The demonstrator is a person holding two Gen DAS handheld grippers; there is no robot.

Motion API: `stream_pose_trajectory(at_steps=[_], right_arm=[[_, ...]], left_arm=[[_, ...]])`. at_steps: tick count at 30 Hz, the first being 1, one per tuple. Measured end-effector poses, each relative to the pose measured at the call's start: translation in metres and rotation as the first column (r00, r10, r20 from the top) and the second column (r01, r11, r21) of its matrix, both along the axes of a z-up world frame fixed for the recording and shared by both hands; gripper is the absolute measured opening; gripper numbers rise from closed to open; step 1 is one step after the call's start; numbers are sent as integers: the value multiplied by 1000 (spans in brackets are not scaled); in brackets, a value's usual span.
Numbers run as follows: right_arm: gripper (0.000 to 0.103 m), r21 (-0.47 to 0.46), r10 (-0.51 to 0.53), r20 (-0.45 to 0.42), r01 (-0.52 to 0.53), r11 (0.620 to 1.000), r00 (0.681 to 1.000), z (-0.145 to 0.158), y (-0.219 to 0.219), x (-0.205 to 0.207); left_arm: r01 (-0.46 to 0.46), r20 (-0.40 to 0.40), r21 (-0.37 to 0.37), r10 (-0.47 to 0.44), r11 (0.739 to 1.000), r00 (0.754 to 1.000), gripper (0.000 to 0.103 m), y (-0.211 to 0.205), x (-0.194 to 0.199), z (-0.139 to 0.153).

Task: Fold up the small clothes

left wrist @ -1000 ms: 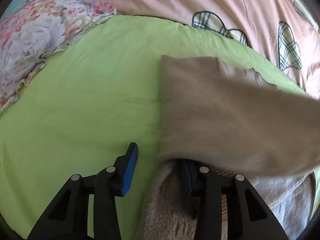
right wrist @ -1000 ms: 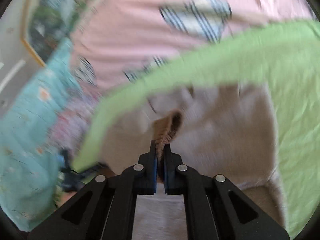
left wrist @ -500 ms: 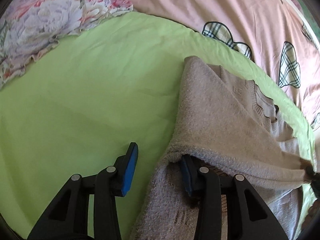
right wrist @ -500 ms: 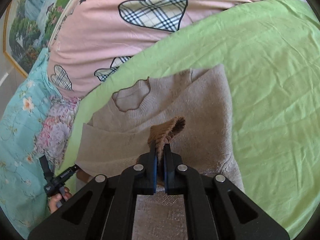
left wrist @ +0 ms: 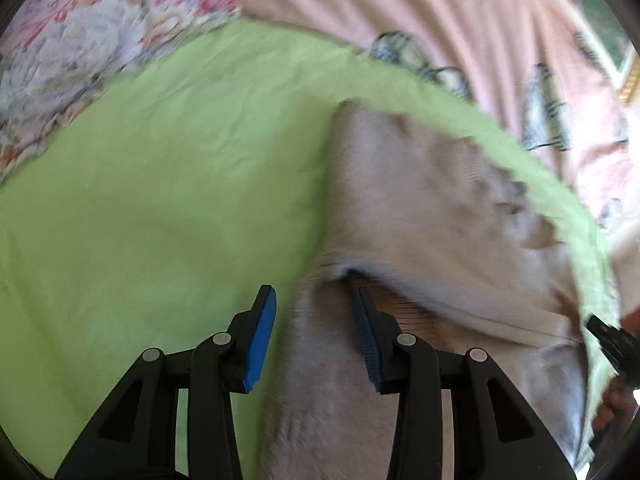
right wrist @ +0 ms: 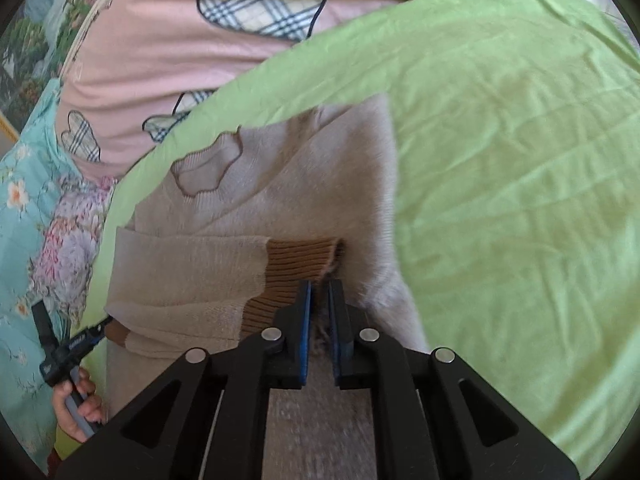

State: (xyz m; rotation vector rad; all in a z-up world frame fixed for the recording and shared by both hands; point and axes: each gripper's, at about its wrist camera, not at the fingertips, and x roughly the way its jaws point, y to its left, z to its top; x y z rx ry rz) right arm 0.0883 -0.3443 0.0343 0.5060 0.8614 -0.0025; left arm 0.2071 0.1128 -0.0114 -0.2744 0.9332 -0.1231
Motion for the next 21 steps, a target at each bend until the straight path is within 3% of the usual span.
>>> stream_pose_trajectory(at_steps=[3,6,9,11,13,15,18,21], right_arm=[[10,0,38,59,-38,999,998,15,11,0],[10,10,114,58,-115,993,992,12,34,18],[10,37,171,16,-172,984,985,-8,53,38],[10,52,171,-35,-169,984,985,-23,56,42],[10,53,172,-85,-168,984,982,-37,53,38],[9,75,177,-72,-171,982,982,-40,47,27],[9,45,162,-67,-159,986,985,-28,38,3],[11,16,144,-49,-144,989,988,-14,32,-24]], left_arm=[[32,67,4,-32,999,997,47,-9,3,21],[55,83,29,-57,998,995,48,-26,21,23],[134,12,-20,-133,991,991,48,-40,44,2],[131,-27,13,-131,991,991,42,-43,47,-12],[154,-24,56,-153,986,988,40,-43,41,-18],[169,-13,71,-168,983,986,40,-40,32,-14],[176,-4,119,-177,977,984,56,-34,8,-1],[184,9,118,-187,976,982,57,-22,-22,10]])
